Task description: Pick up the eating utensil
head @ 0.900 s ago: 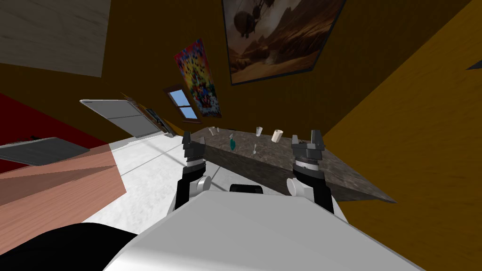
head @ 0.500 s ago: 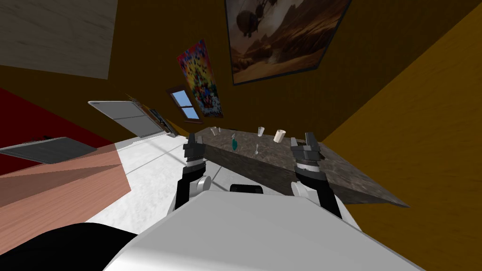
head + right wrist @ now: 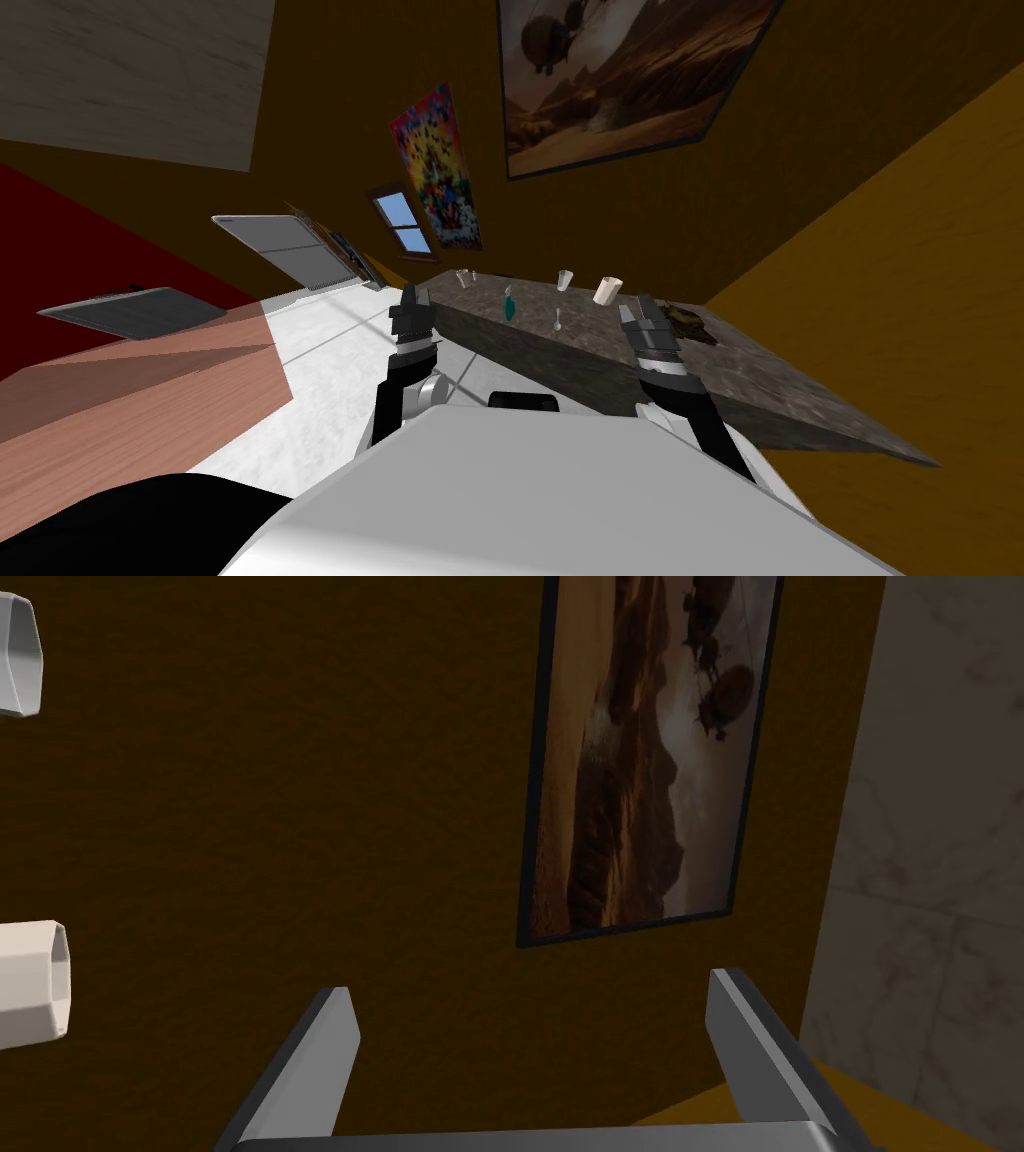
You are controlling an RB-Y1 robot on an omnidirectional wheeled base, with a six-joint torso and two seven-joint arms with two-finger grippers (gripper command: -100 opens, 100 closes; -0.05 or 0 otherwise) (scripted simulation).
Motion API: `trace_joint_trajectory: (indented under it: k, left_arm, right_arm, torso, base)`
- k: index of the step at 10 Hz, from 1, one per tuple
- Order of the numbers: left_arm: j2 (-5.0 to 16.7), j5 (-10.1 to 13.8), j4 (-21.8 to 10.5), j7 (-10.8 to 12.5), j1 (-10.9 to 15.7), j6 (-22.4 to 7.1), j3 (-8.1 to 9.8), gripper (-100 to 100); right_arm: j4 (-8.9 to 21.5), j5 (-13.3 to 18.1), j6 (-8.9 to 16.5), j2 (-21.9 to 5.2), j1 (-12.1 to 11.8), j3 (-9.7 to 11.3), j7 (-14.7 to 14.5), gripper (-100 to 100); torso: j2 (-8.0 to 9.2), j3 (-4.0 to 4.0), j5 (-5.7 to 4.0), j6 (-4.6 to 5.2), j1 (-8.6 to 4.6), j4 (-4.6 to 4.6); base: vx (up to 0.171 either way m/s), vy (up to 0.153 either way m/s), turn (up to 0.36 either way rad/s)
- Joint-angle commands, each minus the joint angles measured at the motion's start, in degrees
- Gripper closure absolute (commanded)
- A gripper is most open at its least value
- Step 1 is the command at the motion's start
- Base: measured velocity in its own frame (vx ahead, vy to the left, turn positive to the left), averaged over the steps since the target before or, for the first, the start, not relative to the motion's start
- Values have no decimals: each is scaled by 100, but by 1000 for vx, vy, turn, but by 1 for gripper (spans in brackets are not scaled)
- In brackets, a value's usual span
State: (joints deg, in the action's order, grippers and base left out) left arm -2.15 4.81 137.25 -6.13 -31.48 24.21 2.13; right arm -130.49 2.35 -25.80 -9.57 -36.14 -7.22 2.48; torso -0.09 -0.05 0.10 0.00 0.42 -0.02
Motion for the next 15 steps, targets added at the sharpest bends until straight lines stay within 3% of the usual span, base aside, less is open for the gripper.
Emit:
trace_joint_trajectory:
  k: [1,4,5,8,9,14,15]
  left_arm:
    - [0,0,0,0,0,0,0,0]
    - [-1,0,0,0,0,0,-1,0]
    - [-1,0,0,0,0,0,-1,0]
    - [0,0,0,0,0,0,0,0]
    - [-1,0,0,0,0,0,-1,0]
    - [0,0,0,0,0,0,0,0]
    - [0,0,0,0,0,0,0,0]
  right_arm:
    - [69,31,151,-197,-210,-109,-84,-100]
    - [301,116,421,-576,-697,-344,-267,-100]
    - [301,116,421,-576,-704,-344,-267,-100]
    - [567,224,744,-976,-1238,-598,-458,-100]
    - [567,224,744,-976,-1238,-598,-458,-100]
    - [978,407,1247,-1531,-1943,-870,-693,-100]
    - [978,407,1247,-1531,-1943,-870,-693,-100]
  torso:
    - [0,0,0,0,0,0]
    - [-1,-1,9,0,42,0]
    - [-7,-4,11,0,41,-1]
    - [1,0,4,0,21,0]
    - [-6,-3,8,-1,33,-1]
    - [0,-1,1,0,1,0]
    - [-5,-3,3,-1,7,-1]
  base:
    - [17,132,85]
    - [40,213,91]
    - [45,129,37]
    - [42,169,119]
    - [49,135,38]
    - [52,127,124]
    - [43,94,60]
